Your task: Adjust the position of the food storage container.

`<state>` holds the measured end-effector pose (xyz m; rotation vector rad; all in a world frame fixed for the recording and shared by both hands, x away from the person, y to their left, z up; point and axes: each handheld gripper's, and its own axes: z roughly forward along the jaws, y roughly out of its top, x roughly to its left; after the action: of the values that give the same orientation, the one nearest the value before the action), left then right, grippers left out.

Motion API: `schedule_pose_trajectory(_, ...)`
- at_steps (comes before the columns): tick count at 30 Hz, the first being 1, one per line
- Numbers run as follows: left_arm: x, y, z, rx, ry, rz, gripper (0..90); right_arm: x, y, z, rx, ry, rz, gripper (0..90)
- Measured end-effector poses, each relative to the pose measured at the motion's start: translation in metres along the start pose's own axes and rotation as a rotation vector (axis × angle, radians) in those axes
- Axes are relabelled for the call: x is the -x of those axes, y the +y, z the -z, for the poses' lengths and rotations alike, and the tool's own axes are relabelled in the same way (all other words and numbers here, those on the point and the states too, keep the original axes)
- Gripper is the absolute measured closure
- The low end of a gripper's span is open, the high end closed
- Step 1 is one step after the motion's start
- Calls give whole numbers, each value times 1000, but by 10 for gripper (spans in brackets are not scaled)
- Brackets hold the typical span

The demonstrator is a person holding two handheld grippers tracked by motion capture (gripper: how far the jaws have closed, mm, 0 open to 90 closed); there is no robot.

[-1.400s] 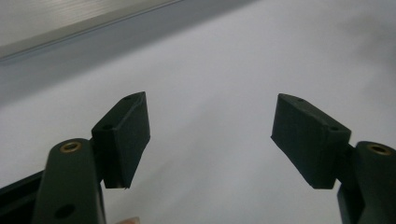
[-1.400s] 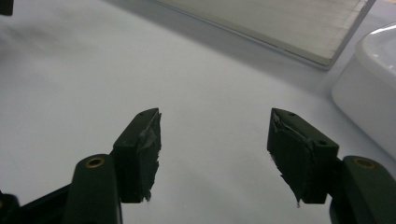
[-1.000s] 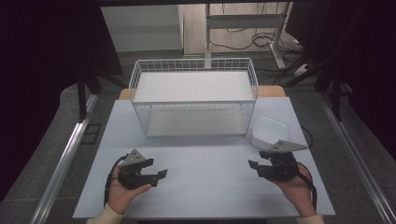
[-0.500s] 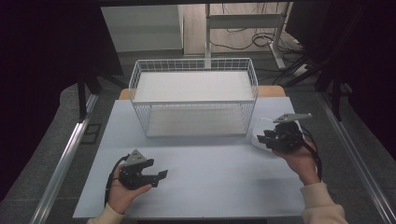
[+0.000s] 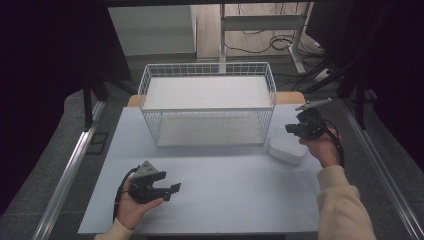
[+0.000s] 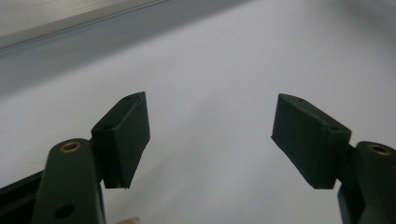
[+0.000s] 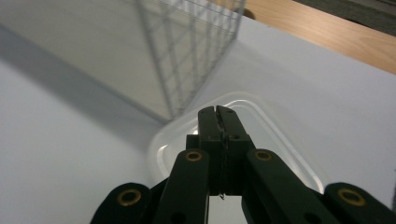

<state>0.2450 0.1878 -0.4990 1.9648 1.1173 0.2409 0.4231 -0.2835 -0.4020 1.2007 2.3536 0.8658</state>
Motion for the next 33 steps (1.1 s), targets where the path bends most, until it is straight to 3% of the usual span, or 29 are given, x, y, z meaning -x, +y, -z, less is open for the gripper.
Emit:
schedule_pose_trajectory(8, -3, -1, 0, -2, 22, -3, 274, 30, 5, -30, -24, -72, 24, 899)
schedule_pose_trajectory(12, -5, -2, 0, -4, 24, 8, 274, 41, 6, -38, -22, -80, 21, 899)
schedule_pose_trajectory(19, -7, -3, -1, -10, 26, 10, 275, 55, 0, -54, -68, -83, 22, 899)
schedule_pose_trajectory(25, -7, -3, -2, -13, 23, 10, 274, 56, -2, -56, -76, -74, 43, 900)
schedule_pose_trajectory(30, -4, -2, -2, -13, 16, 2, 274, 46, -2, -51, -99, -46, 82, 900)
schedule_pose_trajectory(33, -2, -2, -2, -11, 15, 2, 274, 40, -1, -51, -121, -64, 112, 899)
